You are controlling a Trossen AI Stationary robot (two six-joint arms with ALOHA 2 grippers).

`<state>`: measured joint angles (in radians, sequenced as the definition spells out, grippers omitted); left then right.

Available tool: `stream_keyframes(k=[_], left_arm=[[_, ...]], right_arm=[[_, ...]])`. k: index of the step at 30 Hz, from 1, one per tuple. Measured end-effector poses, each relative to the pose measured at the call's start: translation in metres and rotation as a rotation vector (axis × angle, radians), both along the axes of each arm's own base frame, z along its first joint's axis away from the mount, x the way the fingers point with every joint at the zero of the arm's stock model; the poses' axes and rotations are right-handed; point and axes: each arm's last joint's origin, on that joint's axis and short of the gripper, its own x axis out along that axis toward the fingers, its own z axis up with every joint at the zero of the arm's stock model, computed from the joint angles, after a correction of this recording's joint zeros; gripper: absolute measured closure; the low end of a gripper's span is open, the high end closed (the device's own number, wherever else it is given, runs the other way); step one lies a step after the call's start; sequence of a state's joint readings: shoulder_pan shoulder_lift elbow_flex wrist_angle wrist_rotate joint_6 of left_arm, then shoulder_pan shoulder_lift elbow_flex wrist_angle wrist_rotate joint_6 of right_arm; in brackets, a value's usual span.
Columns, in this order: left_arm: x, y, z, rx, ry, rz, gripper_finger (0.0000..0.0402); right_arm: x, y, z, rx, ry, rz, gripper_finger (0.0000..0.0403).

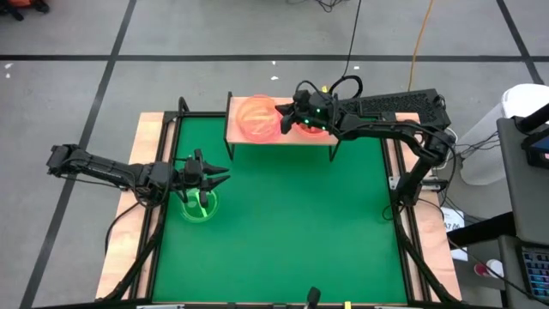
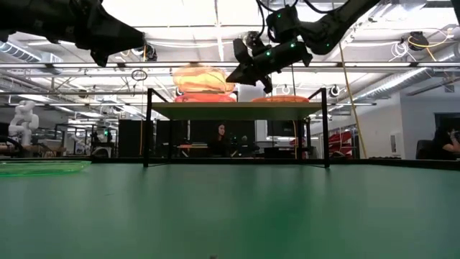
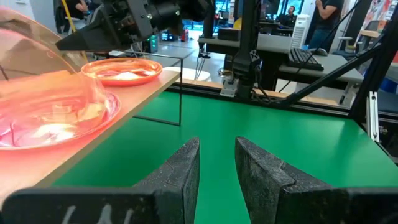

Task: Place and stack plates onto a shelf
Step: Stack the orange plate on top of the pink plate on the shelf, then stack the green plate on top of the left orange plate on the shelf

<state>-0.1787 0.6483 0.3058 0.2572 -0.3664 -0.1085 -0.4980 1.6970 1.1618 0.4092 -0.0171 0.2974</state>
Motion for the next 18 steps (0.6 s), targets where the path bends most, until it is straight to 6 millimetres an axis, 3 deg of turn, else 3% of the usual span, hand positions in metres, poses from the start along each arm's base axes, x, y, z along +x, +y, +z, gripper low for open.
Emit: stream_keyframes(k=[5,11,18], left_arm=[[0.000,0.000,0.000,-0.001,0.000,0.000,0.0295],[0.000,0.000,0.000,-0.001,0.000,0.000,0.0295],[-0.001,0.002,0.005,-0.047,0.108,0.074,0.0295]], right_arm=[[-0.001,-0.001,0.002,-0.037,0.012,-0.035,0.0367],[-0.003,0.001,0.007,-0.075,0.019,-0.016,0.0298],[-0.021,0.023,0.055,-0.131,-0.118,0.181,0.0226]])
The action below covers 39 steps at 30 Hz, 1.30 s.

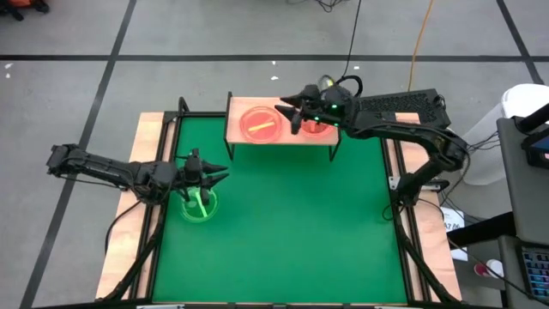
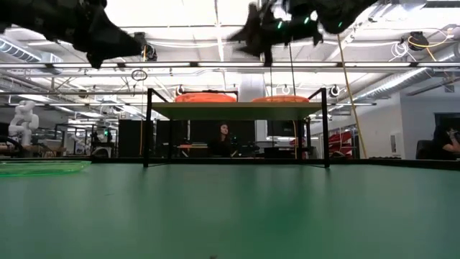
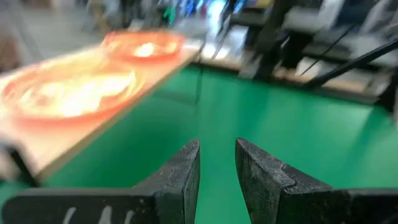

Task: Place and stack plates onto a shelf
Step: Stack the green plate on top of the left orange plate on the shelf

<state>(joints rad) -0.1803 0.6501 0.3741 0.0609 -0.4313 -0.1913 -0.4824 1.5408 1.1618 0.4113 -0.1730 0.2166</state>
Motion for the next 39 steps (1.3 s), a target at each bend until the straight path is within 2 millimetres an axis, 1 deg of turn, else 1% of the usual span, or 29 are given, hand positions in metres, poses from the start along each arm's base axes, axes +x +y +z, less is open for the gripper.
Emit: stream_keyframes(k=[2,4,7,9,10,13,15,18,22,27,32,35,39], left_arm=[[0.000,-0.001,0.003,-0.023,0.112,0.040,0.0295],[0.001,-0.002,0.003,-0.024,0.242,0.090,0.0295],[0.009,-0.007,0.000,-0.031,0.397,0.117,0.0295],[0.016,-0.013,-0.005,-0.047,0.503,0.104,0.0295],[0.019,-0.017,-0.008,-0.057,0.562,0.082,0.0295],[0.029,-0.029,-0.022,-0.073,0.747,0.038,0.0295],[0.032,-0.036,-0.034,-0.079,0.859,0.034,0.0295],[0.035,-0.045,-0.052,-0.100,1.000,0.028,0.0295],[0.037,-0.057,-0.068,-0.149,1.090,0.027,0.0295],[0.036,-0.069,-0.078,-0.163,1.148,0.007,0.0295],[0.034,-0.076,-0.083,-0.165,1.172,0.004,0.0295],[0.034,-0.077,-0.084,-0.153,1.187,-0.013,0.0295],[0.034,-0.078,-0.085,-0.184,1.206,-0.041,0.0295]], right_arm=[[-0.007,0.016,0.019,-0.052,-0.040,0.090,0.0216],[-0.012,0.038,0.033,-0.125,-0.068,0.167,0.0210],[-0.024,0.077,0.045,-0.306,-0.063,0.258,0.0210],[-0.034,0.104,0.052,-0.424,-0.051,0.252,0.0213],[-0.040,0.116,0.055,-0.456,-0.039,0.233,0.0214],[-0.057,0.145,0.057,-0.484,-0.021,0.156,0.0219],[-0.068,0.161,0.052,-0.480,-0.017,0.146,0.0219],[-0.080,0.179,0.036,-0.479,-0.004,0.163,0.0219],[-0.092,0.194,0.015,-0.489,-0.012,0.129,0.0220],[-0.098,0.204,-0.004,-0.506,-0.033,0.102,0.0220],[-0.101,0.208,-0.010,-0.514,-0.059,0.106,0.0220],[-0.102,0.210,-0.014,-0.513,-0.069,0.110,0.0220],[-0.103,0.210,-0.019,-0.515,-0.071,0.111,0.0220]])
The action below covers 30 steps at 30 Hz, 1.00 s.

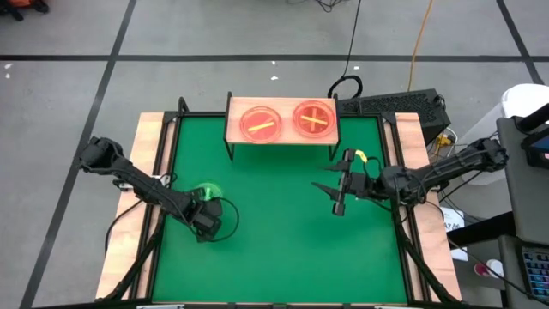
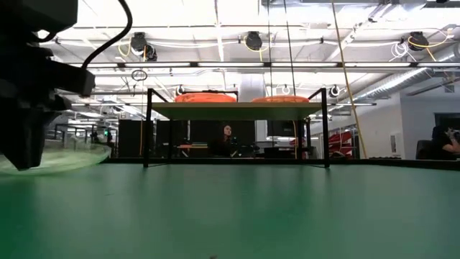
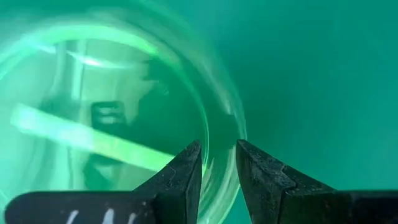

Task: Place and stack plates onto a shelf
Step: Stack the green plate on top of the left orange plate on the shelf

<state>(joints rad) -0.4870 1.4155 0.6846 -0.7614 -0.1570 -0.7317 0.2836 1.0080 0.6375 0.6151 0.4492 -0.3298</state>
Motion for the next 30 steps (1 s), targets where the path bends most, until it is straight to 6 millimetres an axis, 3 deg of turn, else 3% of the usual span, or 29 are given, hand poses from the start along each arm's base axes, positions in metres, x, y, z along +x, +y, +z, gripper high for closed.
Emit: stream_keyframes(k=[8,14,30], left_arm=[[0.004,-0.003,0.016,-0.007,0.044,-0.026,0.0295],[0.013,-0.013,0.033,-0.024,-0.020,-0.067,0.0295],[-0.009,-0.021,0.007,0.018,0.021,-0.173,0.0295]], right_arm=[[0.000,0.000,-0.002,0.000,0.000,-0.001,0.0220],[0.000,0.000,-0.002,0.010,-0.001,0.001,0.0220],[0.000,0.000,-0.002,0.014,-0.002,0.002,0.0220]])
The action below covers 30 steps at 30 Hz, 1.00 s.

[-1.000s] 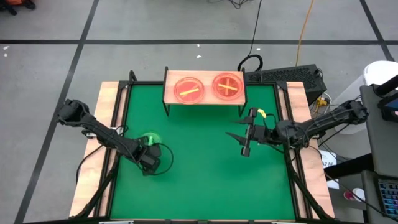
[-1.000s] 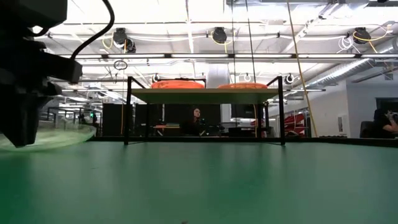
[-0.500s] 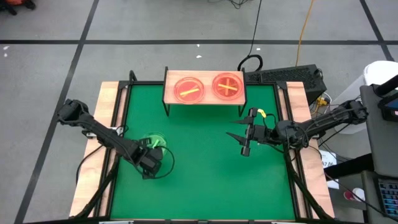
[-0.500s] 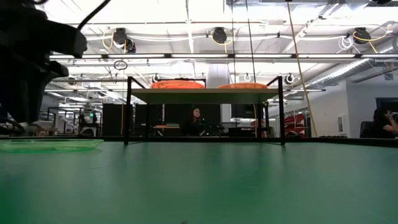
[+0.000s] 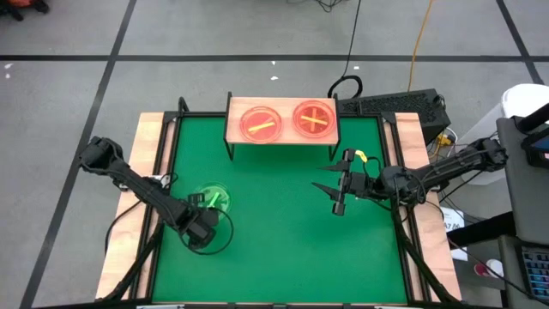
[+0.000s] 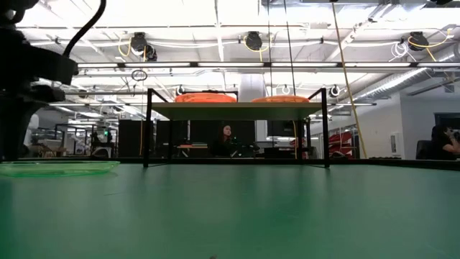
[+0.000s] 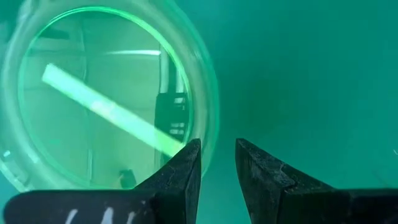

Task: Place and stack plates onto a shelf
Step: Stack the green plate on top of the left orange plate on the shelf

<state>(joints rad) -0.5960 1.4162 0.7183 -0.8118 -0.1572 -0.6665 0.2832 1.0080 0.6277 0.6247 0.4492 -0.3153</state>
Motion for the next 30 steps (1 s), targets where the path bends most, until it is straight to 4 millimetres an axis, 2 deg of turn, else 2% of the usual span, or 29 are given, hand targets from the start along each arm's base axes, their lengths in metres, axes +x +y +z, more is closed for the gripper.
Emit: stream_keyframes(k=[12,15,21,25,30], left_arm=[[-0.010,0.009,-0.018,0.088,-0.025,-0.007,0.0299],[-0.010,0.009,-0.019,0.083,-0.021,-0.020,0.0320],[-0.010,0.008,-0.019,0.085,-0.025,-0.038,0.0392],[-0.005,0.005,-0.010,0.087,-0.026,-0.076,0.0397],[0.010,0.000,0.020,0.209,-0.082,-0.166,0.0398]], right_arm=[[0.000,0.000,0.000,0.007,-0.001,0.001,0.0220],[0.000,0.000,0.000,0.007,-0.001,0.001,0.0220],[0.000,0.000,0.000,0.007,-0.001,0.001,0.0220],[0.000,0.000,0.000,0.007,-0.001,0.001,0.0220],[0.000,0.000,0.001,-0.011,-0.010,-0.003,0.0220]])
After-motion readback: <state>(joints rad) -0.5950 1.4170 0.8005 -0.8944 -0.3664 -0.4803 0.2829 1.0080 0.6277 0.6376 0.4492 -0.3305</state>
